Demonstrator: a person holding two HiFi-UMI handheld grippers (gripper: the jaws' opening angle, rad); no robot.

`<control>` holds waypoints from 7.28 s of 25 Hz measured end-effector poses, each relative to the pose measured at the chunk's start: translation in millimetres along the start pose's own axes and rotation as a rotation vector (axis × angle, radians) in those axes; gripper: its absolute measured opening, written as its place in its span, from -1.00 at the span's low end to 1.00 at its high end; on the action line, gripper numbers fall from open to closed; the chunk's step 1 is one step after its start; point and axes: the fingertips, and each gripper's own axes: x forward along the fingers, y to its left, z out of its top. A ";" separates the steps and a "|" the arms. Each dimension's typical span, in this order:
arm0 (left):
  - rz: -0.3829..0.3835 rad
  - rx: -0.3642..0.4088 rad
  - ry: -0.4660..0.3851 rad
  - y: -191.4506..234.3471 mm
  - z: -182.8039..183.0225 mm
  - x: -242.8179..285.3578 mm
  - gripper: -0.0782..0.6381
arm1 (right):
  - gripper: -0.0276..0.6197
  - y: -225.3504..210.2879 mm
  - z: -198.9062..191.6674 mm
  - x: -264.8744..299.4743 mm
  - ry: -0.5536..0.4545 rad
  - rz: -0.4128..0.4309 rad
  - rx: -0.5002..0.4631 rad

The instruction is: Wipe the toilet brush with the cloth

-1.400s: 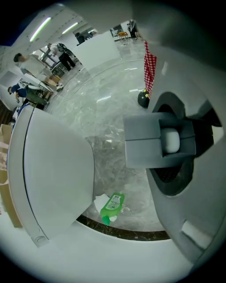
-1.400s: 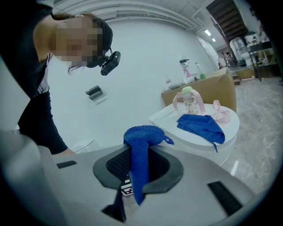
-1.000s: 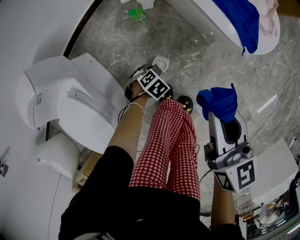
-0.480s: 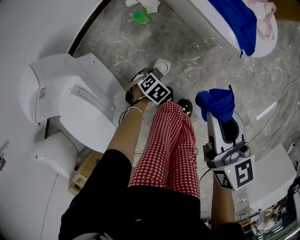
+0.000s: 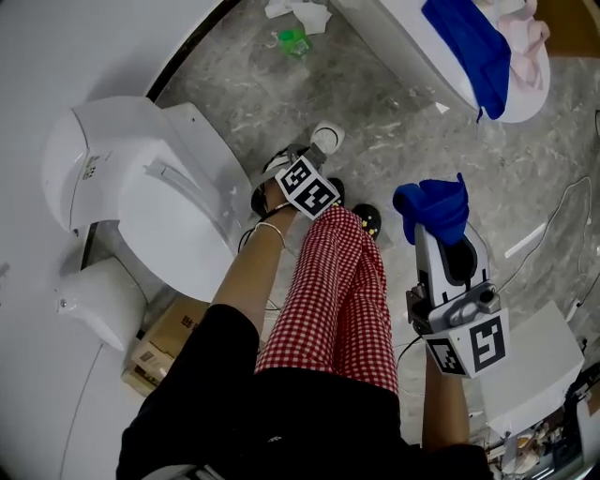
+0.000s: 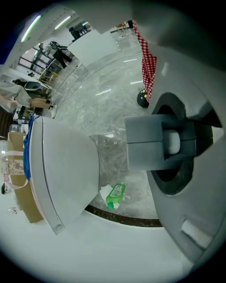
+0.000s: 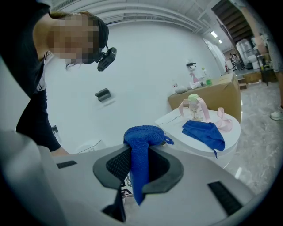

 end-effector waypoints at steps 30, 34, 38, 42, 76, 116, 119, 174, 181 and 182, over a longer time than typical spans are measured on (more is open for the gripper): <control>0.043 -0.122 -0.154 -16.3 -19.7 -82.0 -0.31 | -0.71 35.4 9.2 -9.0 -0.029 0.067 0.009; 0.054 -0.131 -0.191 -16.3 -13.5 -100.6 -0.31 | -0.71 38.6 13.7 -8.5 -0.036 0.077 0.008; 0.054 -0.150 -0.219 -19.3 -10.7 -118.0 -0.31 | -0.71 40.9 16.3 -10.3 -0.036 0.081 -0.007; 0.068 -0.203 -0.242 -15.5 -13.4 -135.2 -0.31 | -0.71 44.2 20.4 -7.9 -0.058 0.091 0.014; 0.100 -0.308 -0.431 -32.8 13.8 -254.6 -0.31 | -0.71 76.3 74.1 -30.6 -0.125 0.115 0.002; 0.189 -0.233 -0.617 2.2 55.8 -388.9 -0.31 | -0.71 128.2 150.5 -38.2 -0.170 0.210 -0.156; 0.193 -0.214 -0.640 5.1 58.5 -401.5 -0.31 | -0.71 135.2 153.1 -37.0 -0.174 0.220 -0.156; 0.260 -0.031 -0.877 -6.8 58.3 -593.0 -0.31 | -0.71 229.4 223.8 -47.2 -0.214 0.437 -0.212; 0.278 -0.030 -0.915 -10.8 54.5 -618.7 -0.31 | -0.71 239.9 230.3 -54.2 -0.252 0.454 -0.199; 0.282 -0.026 -0.922 -11.5 54.7 -622.4 -0.31 | -0.71 241.5 231.6 -55.7 -0.258 0.456 -0.200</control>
